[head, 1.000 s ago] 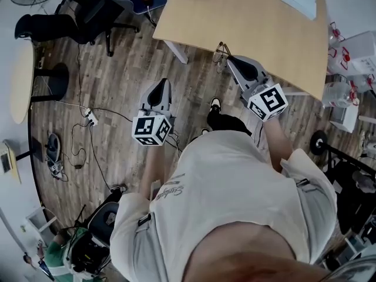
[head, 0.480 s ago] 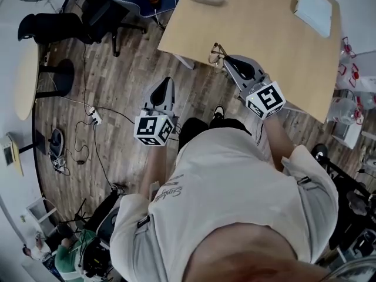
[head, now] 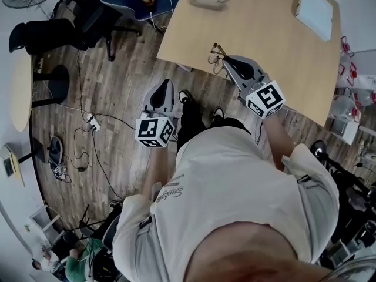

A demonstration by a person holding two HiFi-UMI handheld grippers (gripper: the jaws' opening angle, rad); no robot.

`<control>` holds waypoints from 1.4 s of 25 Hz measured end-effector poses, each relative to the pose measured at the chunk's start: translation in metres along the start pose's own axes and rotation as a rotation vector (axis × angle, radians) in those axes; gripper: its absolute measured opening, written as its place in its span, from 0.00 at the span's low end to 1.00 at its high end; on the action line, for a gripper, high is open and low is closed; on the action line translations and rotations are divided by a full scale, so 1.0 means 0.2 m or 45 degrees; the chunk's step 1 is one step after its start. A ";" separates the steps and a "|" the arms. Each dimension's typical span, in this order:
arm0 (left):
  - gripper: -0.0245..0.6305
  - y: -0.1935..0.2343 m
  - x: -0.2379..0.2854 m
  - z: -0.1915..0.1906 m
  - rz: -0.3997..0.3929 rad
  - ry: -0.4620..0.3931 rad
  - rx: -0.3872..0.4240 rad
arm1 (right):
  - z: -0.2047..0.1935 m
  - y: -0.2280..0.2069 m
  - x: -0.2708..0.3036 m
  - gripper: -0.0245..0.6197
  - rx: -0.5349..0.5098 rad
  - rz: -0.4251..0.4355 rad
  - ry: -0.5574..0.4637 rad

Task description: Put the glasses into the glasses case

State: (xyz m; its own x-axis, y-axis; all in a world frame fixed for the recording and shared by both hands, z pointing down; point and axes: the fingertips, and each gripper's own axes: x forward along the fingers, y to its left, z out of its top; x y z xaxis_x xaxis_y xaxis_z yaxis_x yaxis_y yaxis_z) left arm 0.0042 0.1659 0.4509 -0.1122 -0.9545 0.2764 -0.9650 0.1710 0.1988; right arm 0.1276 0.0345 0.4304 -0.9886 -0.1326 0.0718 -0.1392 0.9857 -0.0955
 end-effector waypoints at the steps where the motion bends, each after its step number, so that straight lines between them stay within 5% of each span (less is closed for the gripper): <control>1: 0.06 0.03 0.03 0.02 -0.010 -0.008 0.003 | 0.01 -0.01 0.03 0.05 -0.005 -0.015 0.000; 11: 0.06 0.40 0.31 0.36 -0.160 -0.093 0.112 | 0.17 -0.12 0.38 0.05 -0.049 -0.178 -0.001; 19: 0.06 0.67 0.52 0.45 -0.343 -0.070 0.173 | 0.22 -0.16 0.61 0.05 -0.072 -0.369 -0.016; 35: 0.06 0.67 0.86 0.46 -0.474 0.010 0.146 | 0.12 -0.43 0.62 0.05 -0.024 -0.546 0.086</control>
State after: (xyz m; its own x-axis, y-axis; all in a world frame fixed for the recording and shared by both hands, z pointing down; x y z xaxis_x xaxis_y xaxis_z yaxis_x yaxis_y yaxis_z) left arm -0.1664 0.0025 0.4390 0.2520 -0.9441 0.2127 -0.9597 -0.2155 0.1807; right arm 0.0155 -0.0699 0.4229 -0.8352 -0.5243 0.1660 -0.5350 0.8445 -0.0246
